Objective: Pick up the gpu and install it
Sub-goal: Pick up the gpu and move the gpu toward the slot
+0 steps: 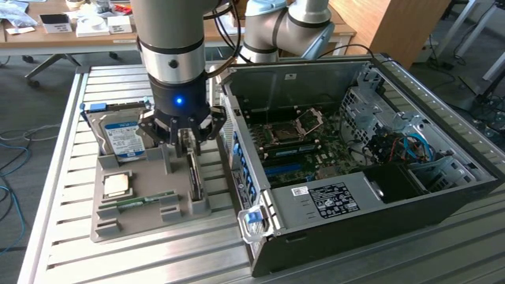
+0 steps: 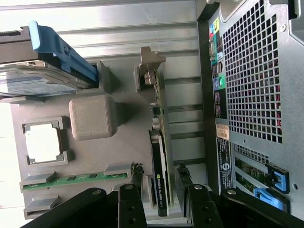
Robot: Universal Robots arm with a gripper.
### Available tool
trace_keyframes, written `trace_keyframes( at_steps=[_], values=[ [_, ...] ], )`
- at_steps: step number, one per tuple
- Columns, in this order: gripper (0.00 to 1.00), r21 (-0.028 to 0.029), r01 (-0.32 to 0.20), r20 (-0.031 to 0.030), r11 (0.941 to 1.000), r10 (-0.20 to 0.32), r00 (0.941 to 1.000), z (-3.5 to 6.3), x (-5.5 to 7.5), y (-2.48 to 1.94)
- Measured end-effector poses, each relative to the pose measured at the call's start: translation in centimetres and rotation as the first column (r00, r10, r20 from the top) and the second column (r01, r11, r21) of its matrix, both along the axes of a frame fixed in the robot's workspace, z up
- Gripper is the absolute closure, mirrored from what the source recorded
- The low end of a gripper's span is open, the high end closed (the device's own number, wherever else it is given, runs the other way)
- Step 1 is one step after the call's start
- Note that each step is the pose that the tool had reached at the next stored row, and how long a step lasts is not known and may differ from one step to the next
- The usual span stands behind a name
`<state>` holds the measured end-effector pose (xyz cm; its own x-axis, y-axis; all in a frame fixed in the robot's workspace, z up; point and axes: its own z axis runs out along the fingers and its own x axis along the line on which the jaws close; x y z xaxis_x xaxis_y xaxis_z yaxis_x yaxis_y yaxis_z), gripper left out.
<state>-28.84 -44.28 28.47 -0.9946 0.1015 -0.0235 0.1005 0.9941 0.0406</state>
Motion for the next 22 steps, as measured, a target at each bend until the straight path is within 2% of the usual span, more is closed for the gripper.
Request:
trace_keyframes(
  at_steps=[7, 22],
  values=[
    [0.58, -0.0001, 0.0, -0.0002, 1.0, 0.0, 1.0, -0.76, 0.0, 0.0],
    [0.58, -0.0002, -0.005, -0.0006, 1.0, 0.005, 1.0, -1.21, 0.3, 0.0]
  ],
)
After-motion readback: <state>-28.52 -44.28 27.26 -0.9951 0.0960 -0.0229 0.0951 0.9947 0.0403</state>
